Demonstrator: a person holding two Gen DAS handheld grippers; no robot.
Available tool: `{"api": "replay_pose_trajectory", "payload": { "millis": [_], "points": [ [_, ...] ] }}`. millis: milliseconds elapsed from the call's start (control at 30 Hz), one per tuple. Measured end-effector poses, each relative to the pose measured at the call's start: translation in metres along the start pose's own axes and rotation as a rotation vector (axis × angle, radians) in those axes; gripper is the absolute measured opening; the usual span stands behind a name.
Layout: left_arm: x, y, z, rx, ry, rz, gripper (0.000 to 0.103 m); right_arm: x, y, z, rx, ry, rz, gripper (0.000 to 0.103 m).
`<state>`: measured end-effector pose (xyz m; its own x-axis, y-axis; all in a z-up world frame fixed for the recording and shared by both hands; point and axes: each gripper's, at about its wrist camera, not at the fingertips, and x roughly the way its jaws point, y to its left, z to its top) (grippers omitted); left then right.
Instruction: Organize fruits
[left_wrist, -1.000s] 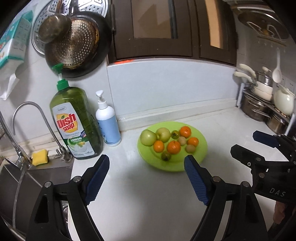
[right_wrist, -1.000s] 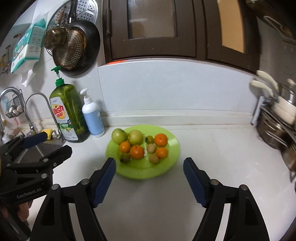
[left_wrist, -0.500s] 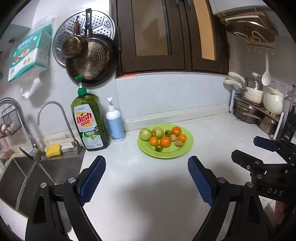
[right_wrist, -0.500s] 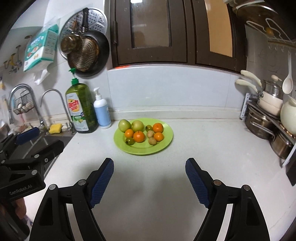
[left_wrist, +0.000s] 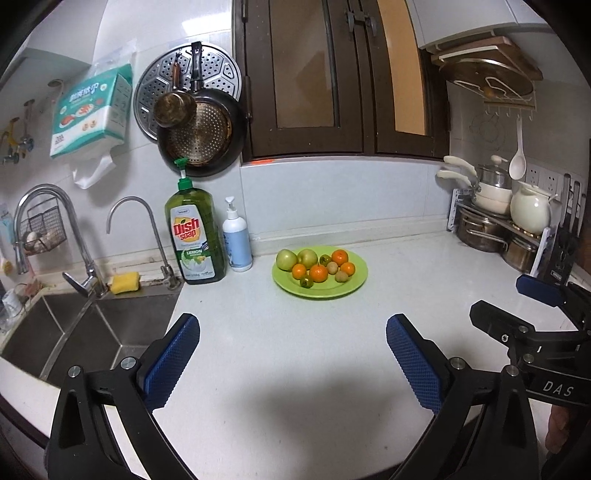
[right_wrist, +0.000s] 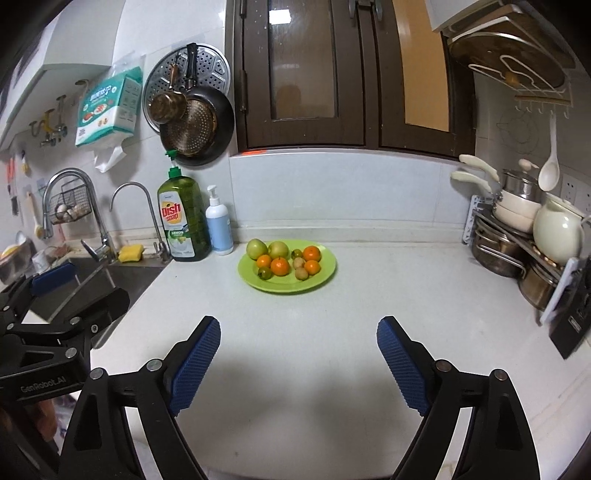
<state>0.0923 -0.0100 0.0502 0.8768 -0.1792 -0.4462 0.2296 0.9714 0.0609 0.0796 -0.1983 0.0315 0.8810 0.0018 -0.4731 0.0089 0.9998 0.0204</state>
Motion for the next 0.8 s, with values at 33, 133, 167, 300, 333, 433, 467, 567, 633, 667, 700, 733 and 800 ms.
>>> {"api": "replay_pose_trajectory", "payload": {
  "millis": [33, 133, 167, 300, 333, 433, 467, 567, 633, 667, 700, 733, 800],
  "points": [
    [-0.004, -0.001, -0.002, 0.002, 0.002, 0.003, 0.103, -0.005, 0.000, -0.003, 0.000, -0.001, 0.000, 0.088],
    [-0.015, -0.004, -0.010, 0.003, 0.008, 0.002, 0.103, -0.016, -0.001, -0.012, -0.003, 0.002, -0.003, 0.088],
    [-0.019, -0.006, -0.013, 0.005, 0.010, 0.006, 0.103, -0.019, -0.002, -0.015, 0.000, 0.004, -0.002, 0.088],
    [-0.033, -0.010, -0.020, 0.007, 0.013, 0.014, 0.103, -0.029, -0.005, -0.024, 0.011, 0.009, 0.004, 0.088],
    [-0.035, -0.010, -0.021, 0.007, 0.012, 0.016, 0.103, -0.032, -0.006, -0.026, 0.013, 0.011, 0.007, 0.088],
    [-0.044, -0.013, -0.023, 0.016, 0.002, 0.024, 0.103, -0.038, -0.007, -0.030, 0.013, 0.008, 0.011, 0.088],
    [-0.047, -0.013, -0.023, 0.016, -0.002, 0.027, 0.103, -0.039, -0.007, -0.031, 0.012, 0.007, 0.013, 0.088],
    [-0.051, -0.014, -0.023, 0.017, -0.010, 0.028, 0.103, -0.045, -0.007, -0.033, 0.011, 0.000, 0.017, 0.088],
    [-0.054, -0.016, -0.024, 0.027, -0.016, 0.033, 0.103, -0.048, -0.008, -0.034, 0.009, -0.005, 0.020, 0.088],
    [-0.055, -0.017, -0.024, 0.030, -0.018, 0.036, 0.103, -0.048, -0.008, -0.034, 0.009, -0.006, 0.022, 0.088],
    [-0.056, -0.018, -0.024, 0.031, -0.019, 0.037, 0.103, -0.049, -0.009, -0.035, 0.010, -0.006, 0.026, 0.088],
    [-0.056, -0.018, -0.024, 0.031, -0.019, 0.038, 0.103, -0.050, -0.009, -0.035, 0.012, -0.006, 0.028, 0.088],
    [-0.057, -0.019, -0.025, 0.031, -0.018, 0.039, 0.103, -0.051, -0.010, -0.036, 0.012, -0.006, 0.026, 0.088]
  ]
}}
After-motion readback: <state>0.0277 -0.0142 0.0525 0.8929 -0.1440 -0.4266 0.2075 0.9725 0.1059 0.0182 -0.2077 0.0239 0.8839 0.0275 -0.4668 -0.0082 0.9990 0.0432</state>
